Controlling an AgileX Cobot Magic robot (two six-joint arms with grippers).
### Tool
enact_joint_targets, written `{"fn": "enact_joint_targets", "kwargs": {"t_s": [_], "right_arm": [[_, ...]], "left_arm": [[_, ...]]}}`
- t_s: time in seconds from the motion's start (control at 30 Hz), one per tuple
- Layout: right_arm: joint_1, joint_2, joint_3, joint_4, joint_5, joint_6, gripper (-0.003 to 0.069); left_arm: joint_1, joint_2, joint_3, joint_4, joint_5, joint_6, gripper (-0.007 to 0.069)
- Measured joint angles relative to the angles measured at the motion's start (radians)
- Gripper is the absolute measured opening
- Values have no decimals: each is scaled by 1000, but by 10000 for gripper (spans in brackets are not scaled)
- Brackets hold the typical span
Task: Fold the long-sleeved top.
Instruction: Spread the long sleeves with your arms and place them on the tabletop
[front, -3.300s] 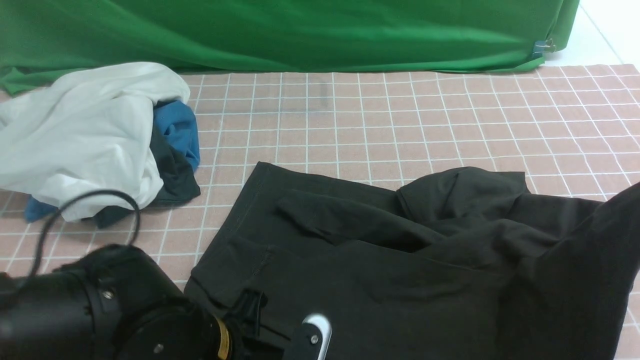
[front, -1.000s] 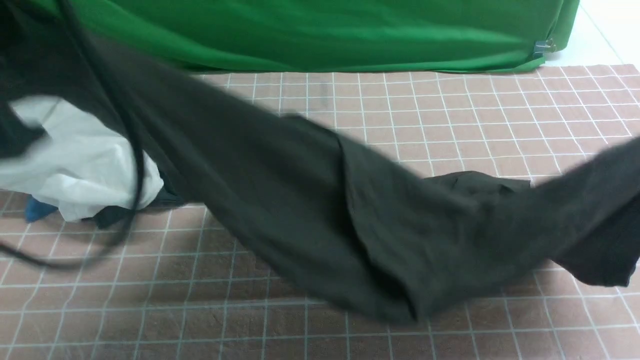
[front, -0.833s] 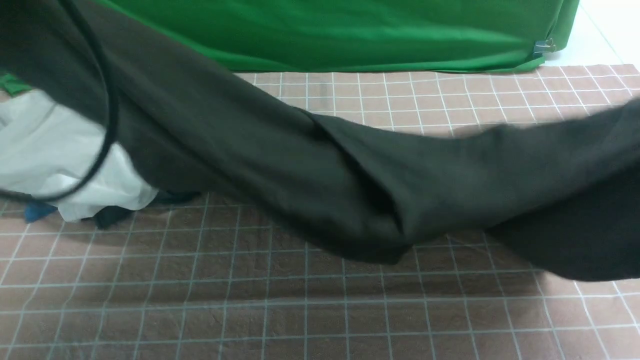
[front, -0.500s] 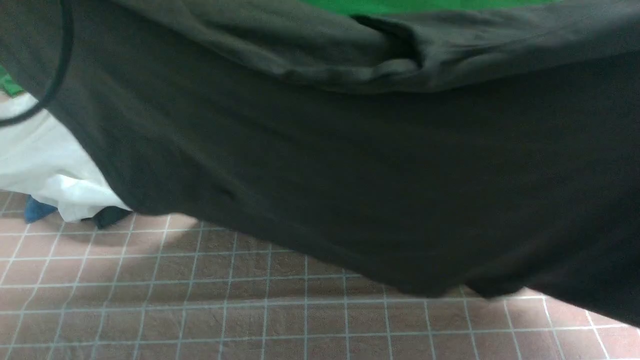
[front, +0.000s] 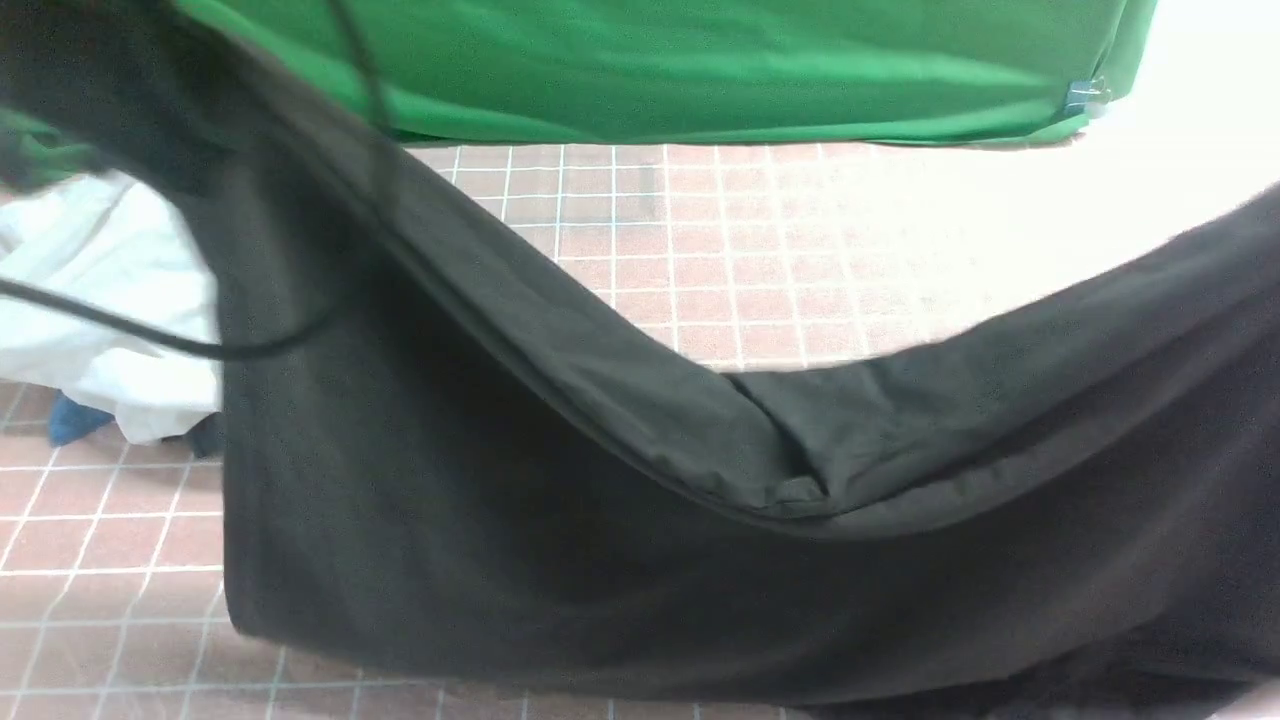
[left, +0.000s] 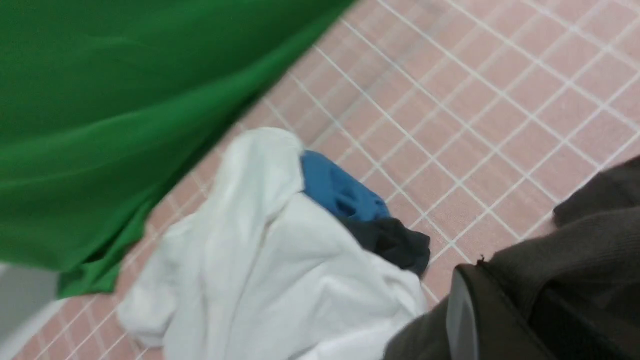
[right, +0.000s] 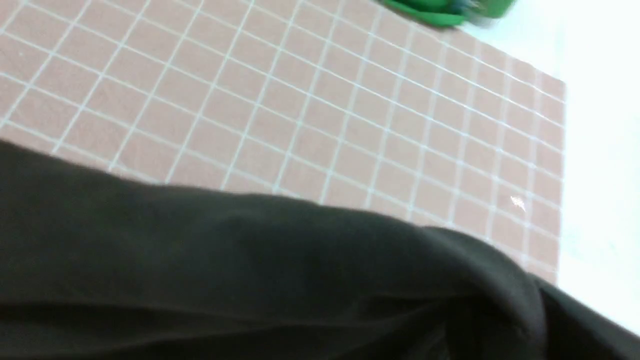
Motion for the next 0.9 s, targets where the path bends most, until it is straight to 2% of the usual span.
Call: {"fn": "enact_joint_targets", "kwargs": {"t_s": [0.03,0.17,0.27,0.33,0.47,0.57,0.67,0.73,0.77,0.8,0.87,0.9], "right_arm": [[0,9,0,-1,-26,-1,85],[-29,223,-151,-61,-263,9,85],[-70,314,-328,-70,-343,9,85],[-108,396,-588,-82,-391,4,85],[-137,455,-955,-86,-406,0,85],[-138,457,-1132,-86,-391,-5,85],[-138,440,-1184,-88,-314,-25,85],[-138,434,-1179,-91,-205,-40,85],[-139,434,-1155,-94,-126,-50,85],[-139,434,-1149,-93,-112,-51,85],[-139,437,-1032,-93,68,-62,85],[-139,437,-991,-91,98,-67,85]], "left_arm": [[4,8,1,0,-9,1,30],[130,163,-87,-26,-230,29,30],[206,244,-258,-26,-345,30,30],[264,295,-509,-24,-430,30,30],[282,316,-859,-40,-452,61,31],[282,280,-979,-142,-443,170,31],[282,239,-970,-217,-388,267,31],[282,205,-904,-237,-336,289,31],[282,184,-839,-240,-301,290,31],[282,178,-813,-240,-295,290,31],[282,134,-616,-241,-241,293,31],[282,117,-557,-241,-225,294,31]]}}
